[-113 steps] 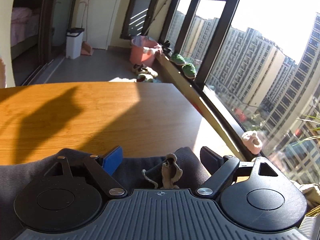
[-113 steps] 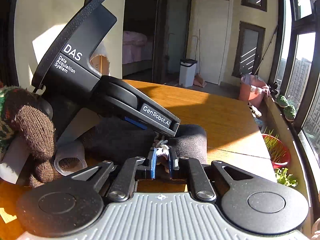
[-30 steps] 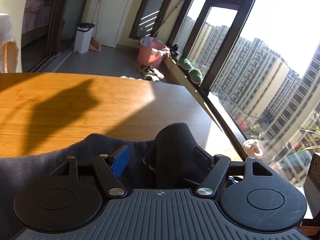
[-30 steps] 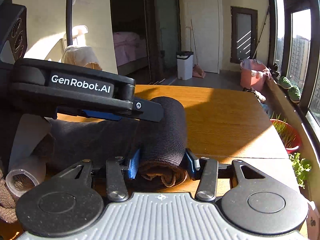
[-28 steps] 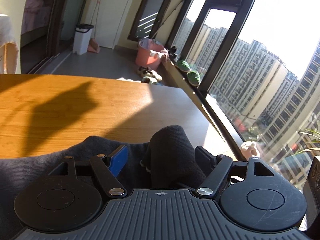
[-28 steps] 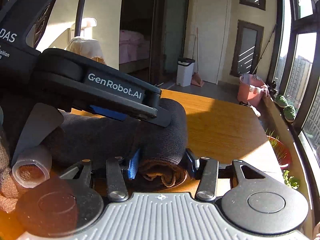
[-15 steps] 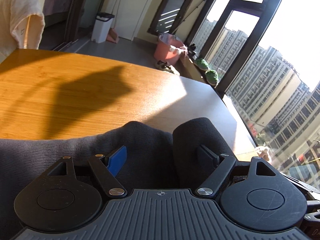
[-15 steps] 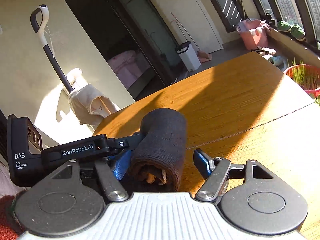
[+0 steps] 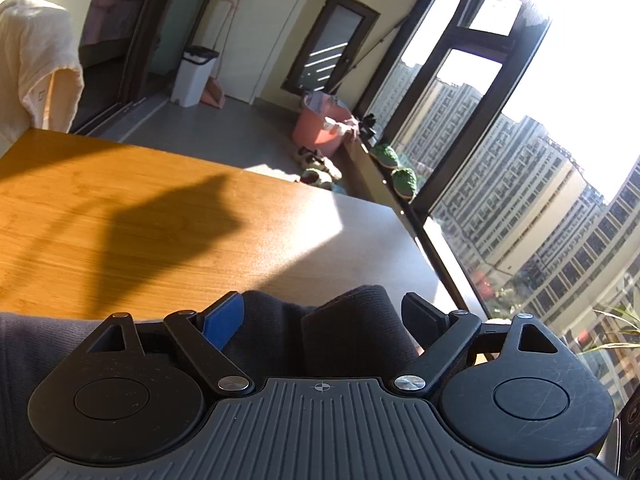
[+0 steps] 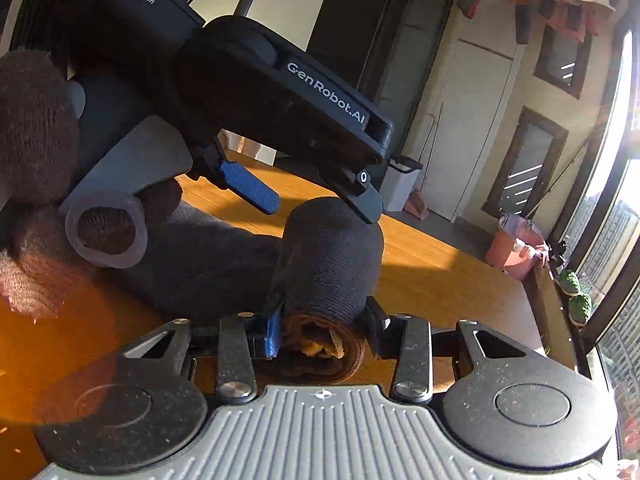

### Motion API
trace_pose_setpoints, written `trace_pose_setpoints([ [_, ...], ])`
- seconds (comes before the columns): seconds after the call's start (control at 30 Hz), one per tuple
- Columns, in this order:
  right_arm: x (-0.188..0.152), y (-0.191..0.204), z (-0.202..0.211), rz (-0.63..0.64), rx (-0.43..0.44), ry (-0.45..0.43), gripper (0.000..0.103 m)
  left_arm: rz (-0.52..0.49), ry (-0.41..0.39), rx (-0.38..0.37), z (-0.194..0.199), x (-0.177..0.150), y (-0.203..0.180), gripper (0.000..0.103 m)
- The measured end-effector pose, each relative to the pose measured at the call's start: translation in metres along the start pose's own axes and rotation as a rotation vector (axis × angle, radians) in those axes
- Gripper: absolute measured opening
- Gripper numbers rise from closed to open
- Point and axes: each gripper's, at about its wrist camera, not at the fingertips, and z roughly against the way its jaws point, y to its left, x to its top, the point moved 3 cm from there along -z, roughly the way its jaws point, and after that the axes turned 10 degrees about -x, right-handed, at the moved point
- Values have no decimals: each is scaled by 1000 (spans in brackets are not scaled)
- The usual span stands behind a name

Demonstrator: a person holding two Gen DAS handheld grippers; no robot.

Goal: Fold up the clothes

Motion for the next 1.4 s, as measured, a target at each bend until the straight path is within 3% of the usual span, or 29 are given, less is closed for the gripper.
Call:
trace_pose_setpoints([
  [0.1, 0, -17, -2, -142, 87, 27, 50, -34, 28, 42, -8, -8, 2, 87],
  [0.17, 0, -28, -3, -237, 145, 45, 72, -31, 44, 72, -13, -15, 11, 90],
  [0.37, -8, -53, -32, -532, 247, 135, 86, 42, 31, 99, -10, -15, 42, 92],
  [0.43, -13, -53, -41, -615, 295, 167, 85, 35, 27, 102, -10, -15, 42, 93],
  [0.5, -15, -47, -44, -646, 325, 169, 67, 32, 22, 108, -12, -16, 43, 94],
  [0.57, -13, -43, -37, -598, 288, 148, 53, 37, 18, 106, -12, -16, 45, 94],
  [0.77, -7, -47, -14, -471, 224, 126, 41, 42, 26, 80, -15, -14, 41, 94],
  [0.97, -7, -52, -4, -225, 62, 104, 41, 15, -4, -11, 0, -7, 19, 92],
  [1.1, -4, -40, -4, -120, 33, 90, 44, -39, 26, -29, -11, -8, 0, 93],
  [1.2, -7, -45, -3, -147, 63, 94, 54, -104, 62, 39, -28, -17, -5, 97],
  [1.33, -9, -79, 10, -356, 209, 73, 61, -130, 69, 91, -31, -25, 1, 100],
  [1.4, -10, -98, 12, -466, 226, 68, 60, -143, 72, 115, -28, -27, 4, 101],
])
